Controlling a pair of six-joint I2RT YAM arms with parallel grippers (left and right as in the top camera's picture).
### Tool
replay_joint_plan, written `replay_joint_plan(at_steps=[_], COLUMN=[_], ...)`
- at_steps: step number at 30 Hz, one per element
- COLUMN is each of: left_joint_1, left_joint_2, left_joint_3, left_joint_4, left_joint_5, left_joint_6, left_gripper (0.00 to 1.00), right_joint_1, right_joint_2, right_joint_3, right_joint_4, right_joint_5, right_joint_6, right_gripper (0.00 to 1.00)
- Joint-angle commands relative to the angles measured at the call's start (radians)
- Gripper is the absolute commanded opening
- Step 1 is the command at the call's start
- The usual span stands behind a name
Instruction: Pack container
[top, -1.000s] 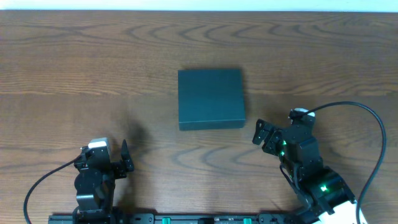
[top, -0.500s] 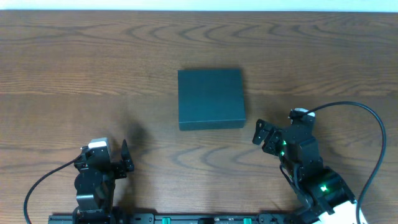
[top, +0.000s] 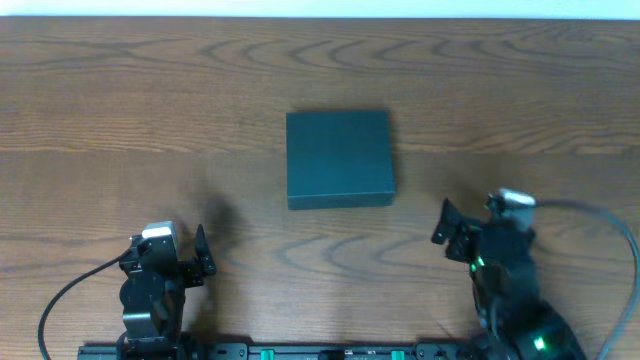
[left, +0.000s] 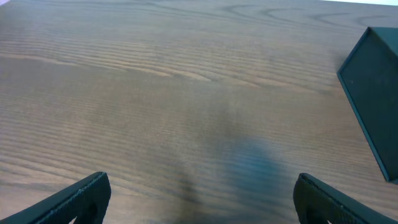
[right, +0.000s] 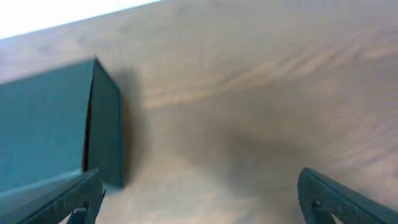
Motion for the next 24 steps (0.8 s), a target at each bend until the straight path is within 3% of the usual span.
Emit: replay_joint_plan(at_steps=[1,9,14,24], left_joint_1=[0.007,0.007,0.007,0.007], left_joint_2=[-0.008,-0.008,-0.008,-0.008], left_joint_3=[-0.018,-0.018,-0.018,-0.018], left_joint_4=[0.003,0.003,0.003,0.003], left_joint_5=[-0.003,-0.003,-0.003,-0.003], left_joint_6=[0.018,0.018,0.018,0.018], left_gripper=[0.95,0.95,0.95,0.95], right_joint_1=[-0.030,-0.063,-0.066,-0.064], right_joint_2=[-0.110,-0.321,-0.398,-0.477], right_joint_3=[-0.106,-0.337,-0.335,-0.335], right_joint_4=[0.048,0.145,0.147,0.147], right_joint_5=[0.033,0.034,0.042,0.041], right_joint_6=[-0.156,-0.177,-0.249,-0.252], right_gripper=[0.99,0.99,0.99,0.99])
